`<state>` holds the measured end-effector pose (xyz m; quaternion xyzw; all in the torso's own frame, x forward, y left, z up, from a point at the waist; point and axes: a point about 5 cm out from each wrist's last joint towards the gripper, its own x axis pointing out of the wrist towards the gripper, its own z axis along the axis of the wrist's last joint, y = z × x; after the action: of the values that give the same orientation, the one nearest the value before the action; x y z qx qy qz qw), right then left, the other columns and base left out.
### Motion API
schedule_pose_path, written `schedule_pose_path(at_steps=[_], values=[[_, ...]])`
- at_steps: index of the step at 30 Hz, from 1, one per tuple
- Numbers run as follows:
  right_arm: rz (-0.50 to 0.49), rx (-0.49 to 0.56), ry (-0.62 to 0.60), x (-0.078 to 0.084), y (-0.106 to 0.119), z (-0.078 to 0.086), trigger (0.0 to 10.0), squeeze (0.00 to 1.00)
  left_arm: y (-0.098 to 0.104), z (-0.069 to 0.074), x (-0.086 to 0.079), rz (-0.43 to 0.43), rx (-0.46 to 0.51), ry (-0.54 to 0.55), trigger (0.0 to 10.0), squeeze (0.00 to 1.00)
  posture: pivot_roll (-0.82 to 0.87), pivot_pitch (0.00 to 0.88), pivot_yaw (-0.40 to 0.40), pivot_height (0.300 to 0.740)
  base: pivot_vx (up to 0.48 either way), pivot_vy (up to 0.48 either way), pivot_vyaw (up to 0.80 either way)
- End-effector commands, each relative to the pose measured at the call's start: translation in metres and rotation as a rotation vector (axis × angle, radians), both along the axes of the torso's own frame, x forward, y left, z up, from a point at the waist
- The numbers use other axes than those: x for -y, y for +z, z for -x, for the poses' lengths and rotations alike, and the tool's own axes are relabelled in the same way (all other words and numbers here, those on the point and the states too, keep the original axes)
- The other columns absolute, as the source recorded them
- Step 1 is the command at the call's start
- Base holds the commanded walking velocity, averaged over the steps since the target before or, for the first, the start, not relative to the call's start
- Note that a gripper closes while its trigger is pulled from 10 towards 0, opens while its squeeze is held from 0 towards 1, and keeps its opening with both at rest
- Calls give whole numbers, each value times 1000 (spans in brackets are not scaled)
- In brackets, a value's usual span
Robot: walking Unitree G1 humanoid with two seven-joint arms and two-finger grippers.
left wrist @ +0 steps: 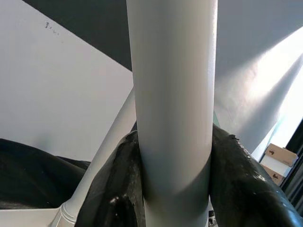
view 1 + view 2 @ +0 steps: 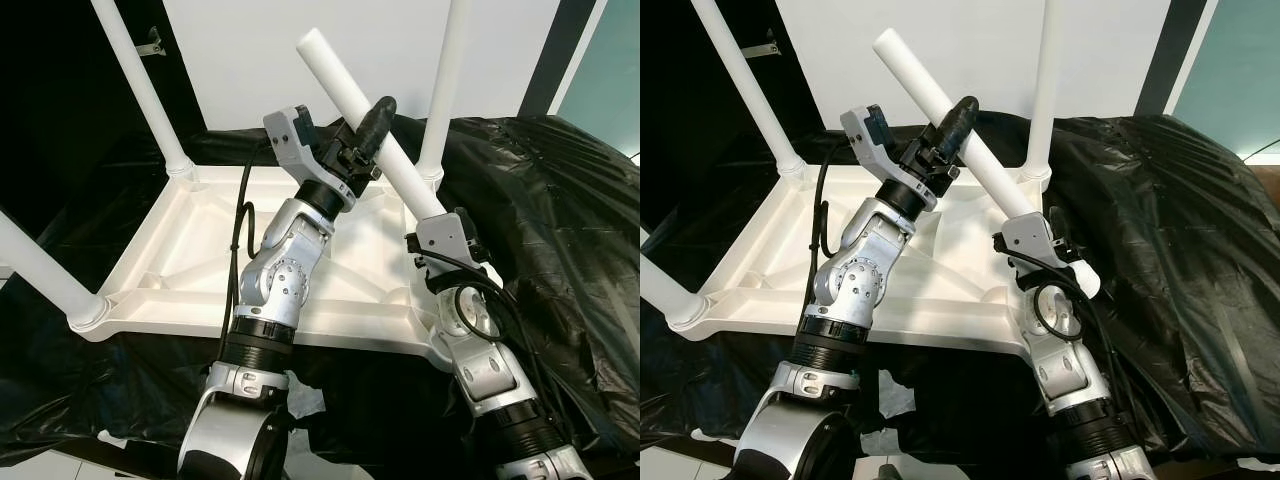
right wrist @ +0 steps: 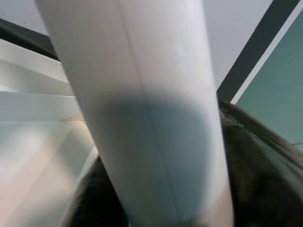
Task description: Building children table
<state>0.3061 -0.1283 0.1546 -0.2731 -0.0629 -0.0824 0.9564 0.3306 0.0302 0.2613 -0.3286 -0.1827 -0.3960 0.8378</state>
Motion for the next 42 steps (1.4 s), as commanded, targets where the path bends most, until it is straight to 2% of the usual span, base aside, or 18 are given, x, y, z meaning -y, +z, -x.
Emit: schedule_pose_path(at_steps=[1, 5, 6, 7, 8, 10, 12, 16, 17, 20, 21, 28, 29, 31, 32, 33, 40, 42], values=[[-28, -17, 7, 0, 2, 0, 10000, 1000, -2, 7, 9, 45, 10, -35, 0, 0, -97, 0, 33, 740, 0, 0, 0], [-89, -58, 69, -4, 9, 0, 10000, 1000, -4, 9, 9, 47, 4, -29, 0, 0, -94, 0, 24, 740, 0, 0, 0], [-105, -76, 100, -6, 12, 0, 10000, 639, -5, 9, 9, 47, 3, -29, 0, 0, -94, 0, 23, 740, 0, 0, 0], [-105, -76, 100, -6, 12, 0, 10000, 639, -5, 9, 9, 47, 3, -29, 0, 0, -94, 0, 23, 740, 0, 0, 0], [-114, -93, 140, -8, 16, 0, 10000, 0, -5, 9, 9, 47, 2, -27, 0, 0, -94, 0, 20, 740, 0, 0, 0], [-131, -134, 205, -9, 21, 2, 10000, 0, -6, 9, 9, 46, 1, -24, 0, 0, -96, 0, 19, 740, 0, 0, 0], [-131, -134, 205, -9, 21, 2, 10000, 0, -6, 9, 9, 46, 1, -24, 0, 0, -96, 0, 19, 740, 0, 0, 0], [-118, -259, 320, 2, 19, 8, 10000, 0, -6, 9, 9, 43, 0, -24, 0, 0, -102, 0, 21, 740, 0, 0, 0], [-83, -306, 357, 7, 16, 11, 4706, 0, -6, 9, 9, 43, 1, -26, 0, 0, -104, 0, 23, 740, 0, 0, 0], [-47, -354, 391, 11, 13, 14, 4706, 0, -6, 9, 9, 43, 1, -27, 0, 0, -104, 0, 23, 740, 0, 0, 0], [-41, -371, 387, 15, 10, 14, 0, 0, -5, 9, 10, 43, 2, -29, 0, 0, -107, 0, 29, 740, 0, 0, 0], [-38, -399, 364, 19, 6, 13, 0, 0, -3, 9, 10, 41, 13, -36, 0, 0, -106, 0, 33, 740, 0, 0, 0], [-48, -388, 364, 15, 8, 13, 0, 0, -2, 8, 9, 40, 19, -38, 7647, 0, -105, 0, 35, 740, 0, 0, 0], [-48, -388, 364, 15, 8, 13, 0, 0, -2, 8, 9, 40, 19, -38, 7647, 0, -105, 0, 35, 740, 0, 0, 0], [-53, -377, 363, 13, 9, 13, 0, 0, -1, 8, 9, 41, 18, -38, 10000, 0, -105, 0, 36, 740, 0, 0, 0], [-51, -360, 364, 12, 12, 13, 0, 0, -1, 8, 8, 46, 15, -38, 10000, 1000, -106, 0, 37, 740, 0, 0, 0], [16, -235, 300, 8, 25, 14, 0, 0, -1, 4, 7, 33, -2, 2, 10000, 1000, -108, 0, 42, 740, 0, 0, 0], [31, -213, 282, 7, 25, 15, 0, 0, -1, 2, 7, 28, -8, 12, 10000, 949, -108, 0, 43, 740, 0, 0, 0]])
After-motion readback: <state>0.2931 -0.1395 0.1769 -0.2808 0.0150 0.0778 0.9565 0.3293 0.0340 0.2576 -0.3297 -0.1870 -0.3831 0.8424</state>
